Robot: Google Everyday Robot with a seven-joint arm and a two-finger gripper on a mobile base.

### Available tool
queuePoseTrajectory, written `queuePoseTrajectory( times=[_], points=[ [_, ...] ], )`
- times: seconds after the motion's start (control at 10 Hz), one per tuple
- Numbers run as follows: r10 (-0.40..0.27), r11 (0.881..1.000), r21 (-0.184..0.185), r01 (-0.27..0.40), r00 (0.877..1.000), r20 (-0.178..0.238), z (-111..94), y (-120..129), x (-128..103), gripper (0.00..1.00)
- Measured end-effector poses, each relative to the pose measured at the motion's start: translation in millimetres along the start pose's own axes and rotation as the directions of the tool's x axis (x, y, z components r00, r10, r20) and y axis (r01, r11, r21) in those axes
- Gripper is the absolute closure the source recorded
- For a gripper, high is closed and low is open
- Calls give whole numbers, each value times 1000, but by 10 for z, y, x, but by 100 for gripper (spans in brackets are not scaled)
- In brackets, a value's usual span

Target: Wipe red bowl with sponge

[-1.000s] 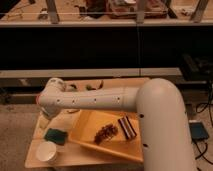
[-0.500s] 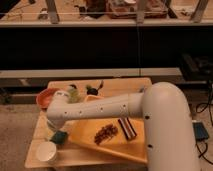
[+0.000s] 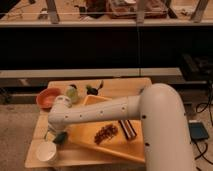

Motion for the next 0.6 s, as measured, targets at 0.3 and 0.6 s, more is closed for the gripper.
queuePoseTrajectory(
  times=[0.3, 0.6],
  points=[
    [-1, 1000, -16, 1, 1000, 29, 125, -13, -18, 20],
    [24, 999, -40, -22, 997, 69, 277, -39, -32, 30]
  ],
)
